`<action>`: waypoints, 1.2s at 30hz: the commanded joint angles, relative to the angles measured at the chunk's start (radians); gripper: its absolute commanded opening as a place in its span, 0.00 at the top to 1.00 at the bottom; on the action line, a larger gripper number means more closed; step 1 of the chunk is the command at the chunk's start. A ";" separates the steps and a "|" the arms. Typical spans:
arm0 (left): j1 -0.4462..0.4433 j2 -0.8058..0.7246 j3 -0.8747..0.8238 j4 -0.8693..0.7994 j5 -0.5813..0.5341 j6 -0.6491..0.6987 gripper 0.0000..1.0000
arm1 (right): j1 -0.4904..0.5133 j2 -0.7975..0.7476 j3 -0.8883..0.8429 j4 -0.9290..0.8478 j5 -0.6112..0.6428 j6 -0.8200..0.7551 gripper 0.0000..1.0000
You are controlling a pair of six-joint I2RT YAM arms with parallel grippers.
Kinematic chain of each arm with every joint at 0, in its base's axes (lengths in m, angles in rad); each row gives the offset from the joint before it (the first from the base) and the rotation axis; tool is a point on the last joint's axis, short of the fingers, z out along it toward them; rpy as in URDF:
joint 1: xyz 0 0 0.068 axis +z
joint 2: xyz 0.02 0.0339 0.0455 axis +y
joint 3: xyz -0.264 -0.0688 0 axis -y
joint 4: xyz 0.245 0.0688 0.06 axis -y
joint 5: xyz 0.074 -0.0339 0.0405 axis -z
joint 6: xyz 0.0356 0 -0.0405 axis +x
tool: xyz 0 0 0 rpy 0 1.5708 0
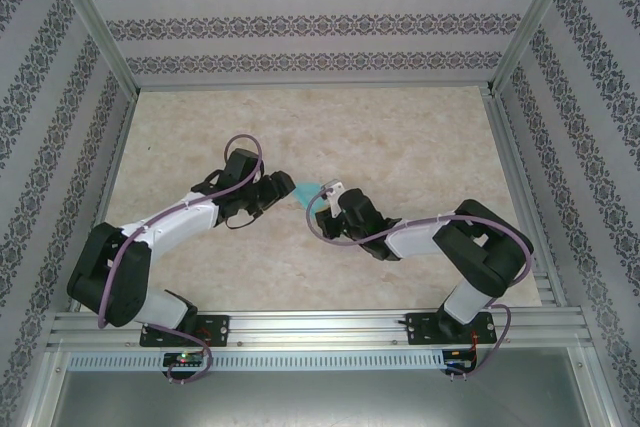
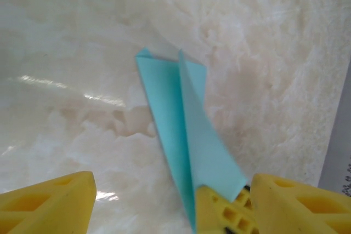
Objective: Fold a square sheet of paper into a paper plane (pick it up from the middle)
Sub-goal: Fold the wing for the fifth time at the center of the table.
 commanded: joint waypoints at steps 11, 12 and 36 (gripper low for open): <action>-0.015 -0.013 -0.085 0.169 0.049 0.056 0.25 | -0.105 0.091 0.088 -0.077 -0.211 0.261 1.00; -0.018 -0.007 -0.088 0.176 0.052 0.056 0.25 | -0.111 0.090 0.086 -0.072 -0.226 0.270 1.00; -0.125 0.147 -0.083 0.438 0.073 0.100 0.45 | -0.252 0.201 0.059 0.145 -0.608 0.552 1.00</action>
